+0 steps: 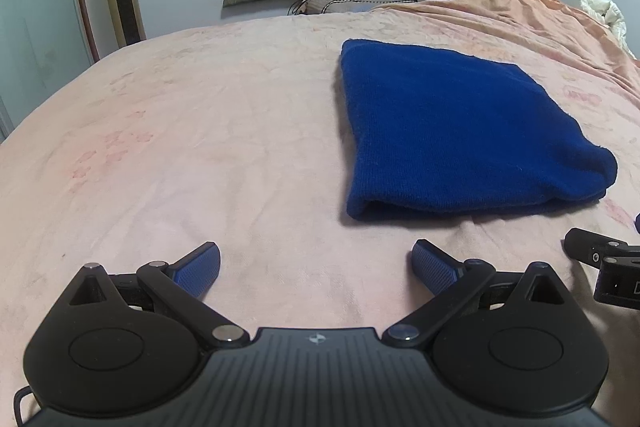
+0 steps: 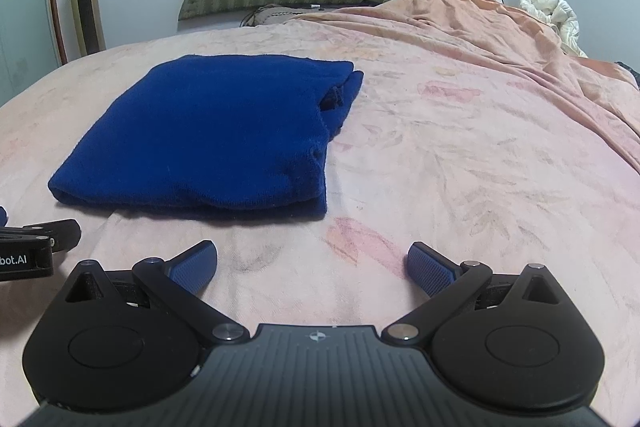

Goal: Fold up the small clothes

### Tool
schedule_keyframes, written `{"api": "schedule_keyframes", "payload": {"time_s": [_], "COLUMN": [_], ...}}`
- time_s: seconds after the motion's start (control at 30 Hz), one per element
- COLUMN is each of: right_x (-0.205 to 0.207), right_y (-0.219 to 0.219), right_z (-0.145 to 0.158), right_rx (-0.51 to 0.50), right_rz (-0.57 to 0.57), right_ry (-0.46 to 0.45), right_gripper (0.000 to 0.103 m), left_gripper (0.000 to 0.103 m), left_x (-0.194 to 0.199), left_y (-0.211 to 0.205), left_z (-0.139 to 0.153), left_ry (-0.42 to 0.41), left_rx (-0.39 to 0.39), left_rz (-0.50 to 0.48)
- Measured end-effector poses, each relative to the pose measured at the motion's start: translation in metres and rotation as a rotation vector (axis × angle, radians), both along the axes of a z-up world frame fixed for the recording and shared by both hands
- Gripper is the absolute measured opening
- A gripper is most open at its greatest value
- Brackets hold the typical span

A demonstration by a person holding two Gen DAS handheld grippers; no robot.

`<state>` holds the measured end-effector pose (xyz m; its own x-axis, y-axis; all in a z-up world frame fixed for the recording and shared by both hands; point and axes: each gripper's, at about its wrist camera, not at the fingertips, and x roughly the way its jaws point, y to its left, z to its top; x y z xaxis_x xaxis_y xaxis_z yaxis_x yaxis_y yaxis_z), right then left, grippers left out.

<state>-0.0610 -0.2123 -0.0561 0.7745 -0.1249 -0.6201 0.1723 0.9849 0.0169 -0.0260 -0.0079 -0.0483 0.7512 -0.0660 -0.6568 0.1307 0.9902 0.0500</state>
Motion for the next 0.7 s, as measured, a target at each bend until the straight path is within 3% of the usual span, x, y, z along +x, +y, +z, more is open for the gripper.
{"api": "schedule_keyframes", "payload": {"time_s": [0.7], "right_x": [0.0002], "right_y": [0.0014], "right_z": [-0.0015], "right_rx": [-0.010], "right_rz": [-0.001], "right_ry": [0.003], "right_gripper": [0.103], "left_gripper": [0.103], "left_x": [0.0010], "left_y": [0.0039], "left_z": [-0.0006], "left_ry": [0.007], "left_rx": [-0.014], "left_rz": [-0.001]}}
